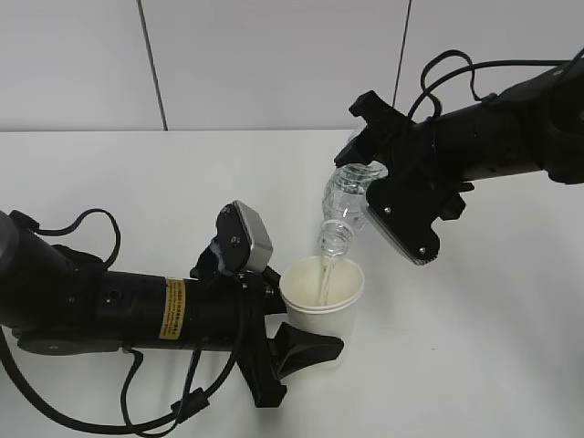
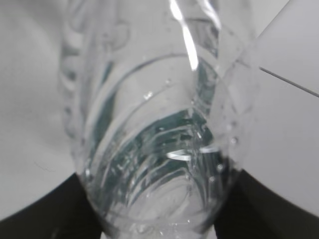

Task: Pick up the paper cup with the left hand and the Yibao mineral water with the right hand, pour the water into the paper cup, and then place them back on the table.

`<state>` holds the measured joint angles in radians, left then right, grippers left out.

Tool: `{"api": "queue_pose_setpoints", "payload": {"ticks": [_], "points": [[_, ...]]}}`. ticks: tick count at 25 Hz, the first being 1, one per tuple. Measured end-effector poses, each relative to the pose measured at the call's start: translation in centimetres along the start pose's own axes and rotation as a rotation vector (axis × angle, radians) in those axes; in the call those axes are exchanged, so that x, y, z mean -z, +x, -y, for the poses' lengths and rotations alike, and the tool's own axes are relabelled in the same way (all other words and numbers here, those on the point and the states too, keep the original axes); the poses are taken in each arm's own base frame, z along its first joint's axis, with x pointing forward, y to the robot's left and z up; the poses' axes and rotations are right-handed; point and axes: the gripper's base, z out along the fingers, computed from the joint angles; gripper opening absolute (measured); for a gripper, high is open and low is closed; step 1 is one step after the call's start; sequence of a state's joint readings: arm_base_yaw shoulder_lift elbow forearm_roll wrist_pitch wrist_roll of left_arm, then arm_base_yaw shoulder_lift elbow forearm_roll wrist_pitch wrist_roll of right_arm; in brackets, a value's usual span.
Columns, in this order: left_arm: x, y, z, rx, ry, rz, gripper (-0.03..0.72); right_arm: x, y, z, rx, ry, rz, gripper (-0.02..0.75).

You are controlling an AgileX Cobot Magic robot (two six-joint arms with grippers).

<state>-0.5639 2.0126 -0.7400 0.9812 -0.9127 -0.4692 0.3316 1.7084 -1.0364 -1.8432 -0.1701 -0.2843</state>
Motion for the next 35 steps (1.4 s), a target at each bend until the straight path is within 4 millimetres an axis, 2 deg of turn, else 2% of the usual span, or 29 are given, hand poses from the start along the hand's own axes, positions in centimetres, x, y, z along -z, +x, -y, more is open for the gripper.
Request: {"api": "queue_pose_setpoints", "payload": {"ticks": [35], "points": [[0.01,-0.17,0.39,-0.021,0.042,0.02,0.447,0.0,0.24,-0.07,0.042,-0.008,-0.026,0.414]]}}
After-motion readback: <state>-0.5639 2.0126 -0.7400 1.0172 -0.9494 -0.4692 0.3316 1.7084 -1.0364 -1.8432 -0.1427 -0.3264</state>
